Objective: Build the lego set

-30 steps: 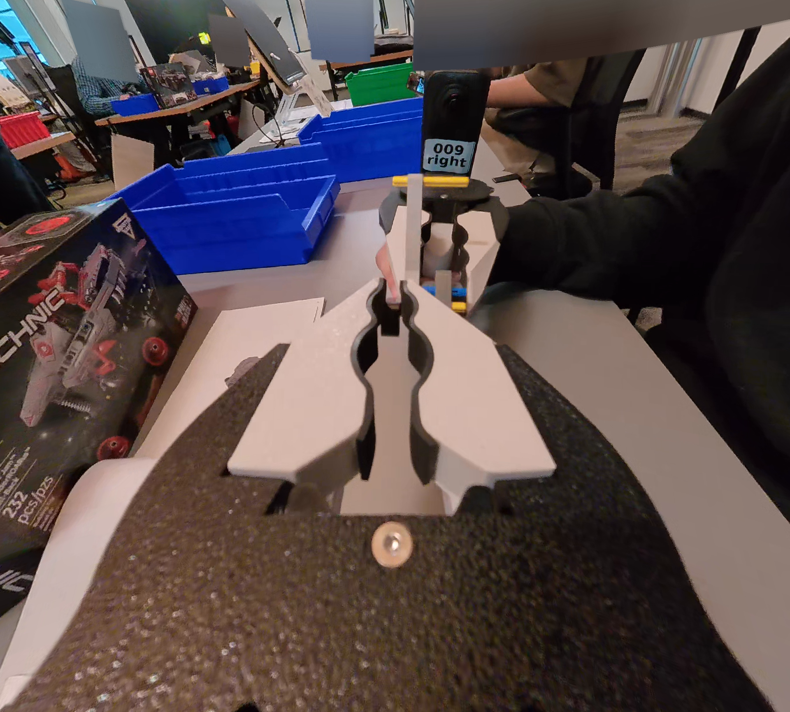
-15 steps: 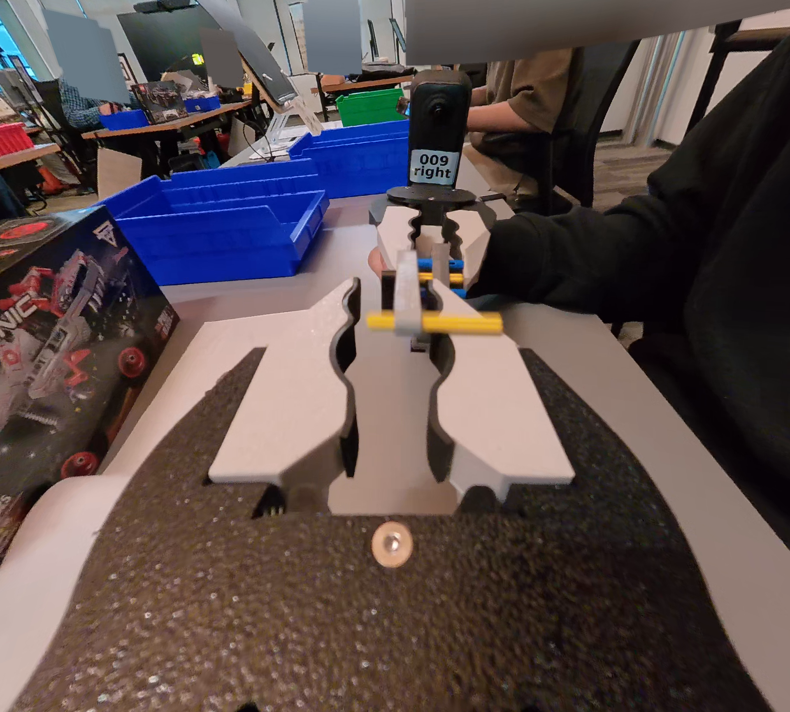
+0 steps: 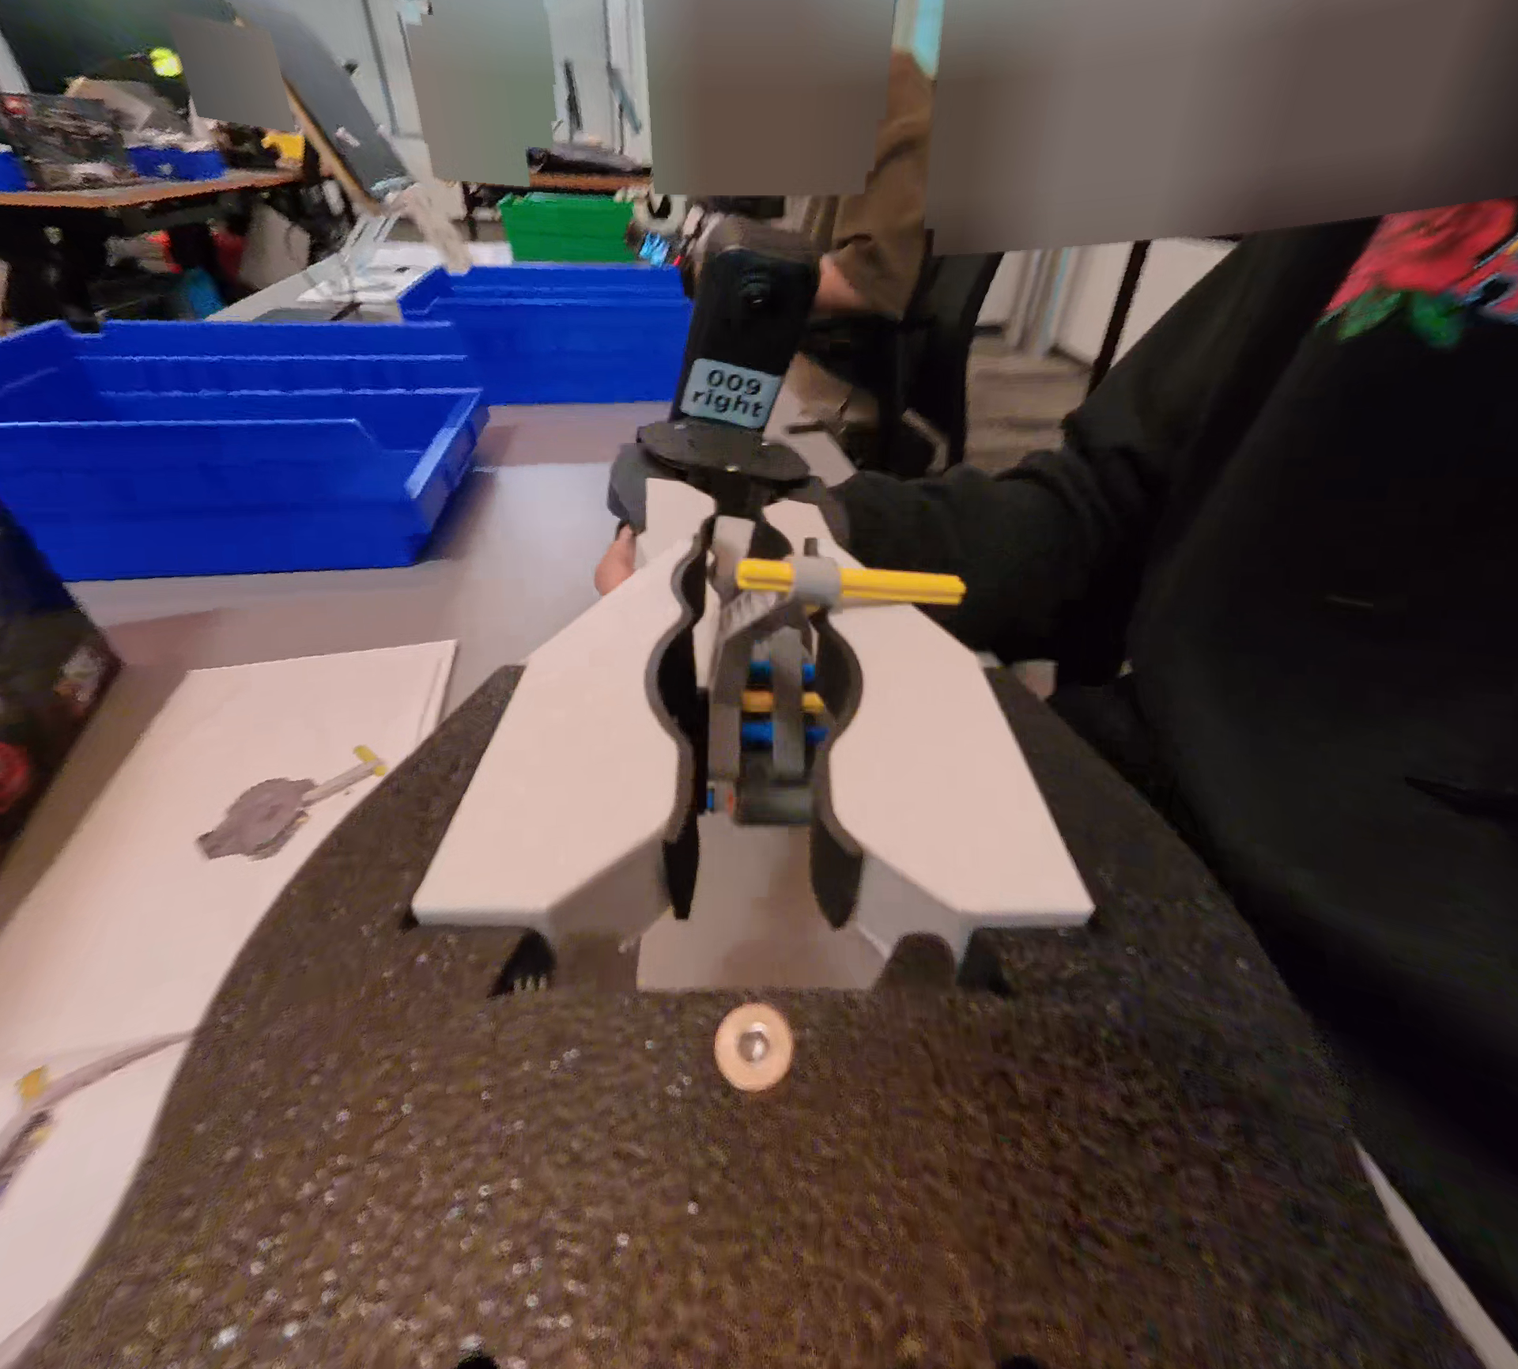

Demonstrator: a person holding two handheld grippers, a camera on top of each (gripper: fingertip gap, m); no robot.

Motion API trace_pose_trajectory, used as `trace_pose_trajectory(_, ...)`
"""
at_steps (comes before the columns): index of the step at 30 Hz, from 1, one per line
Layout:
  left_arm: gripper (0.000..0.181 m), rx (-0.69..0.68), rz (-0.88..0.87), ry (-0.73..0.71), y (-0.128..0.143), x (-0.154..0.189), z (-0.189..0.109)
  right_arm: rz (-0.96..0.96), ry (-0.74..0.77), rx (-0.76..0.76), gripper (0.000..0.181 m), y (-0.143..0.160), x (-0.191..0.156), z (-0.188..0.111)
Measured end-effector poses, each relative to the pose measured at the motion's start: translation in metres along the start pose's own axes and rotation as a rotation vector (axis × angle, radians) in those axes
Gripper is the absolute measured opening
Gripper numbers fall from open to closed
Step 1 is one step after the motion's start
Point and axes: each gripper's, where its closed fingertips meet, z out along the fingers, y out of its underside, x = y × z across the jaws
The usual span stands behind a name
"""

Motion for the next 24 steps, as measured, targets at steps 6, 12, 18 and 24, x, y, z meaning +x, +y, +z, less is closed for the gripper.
trace_pose_trajectory(6, 0.013, -0.227, 0.113, -0.125, 0.009, -0.009, 0.016, -0.078, 0.087, 0.020, 0.023, -0.005, 0.009, 0.000)
trace_pose_trajectory(12, 0.016, -0.476, 0.171, -0.202, 0.011, -0.016, 0.029, -0.126, 0.141, 0.063, 0.023, -0.016, 0.013, 0.004)
trace_pose_trajectory(18, 0.018, -0.661, 0.172, -0.290, 0.003, -0.023, 0.032, -0.152, 0.218, 0.143, 0.024, -0.031, 0.018, 0.004)
trace_pose_trajectory(24, 0.027, -0.774, 0.237, -0.292, -0.013, -0.016, 0.041, -0.106, 0.206, 0.310, 0.024, -0.058, 0.017, -0.009)
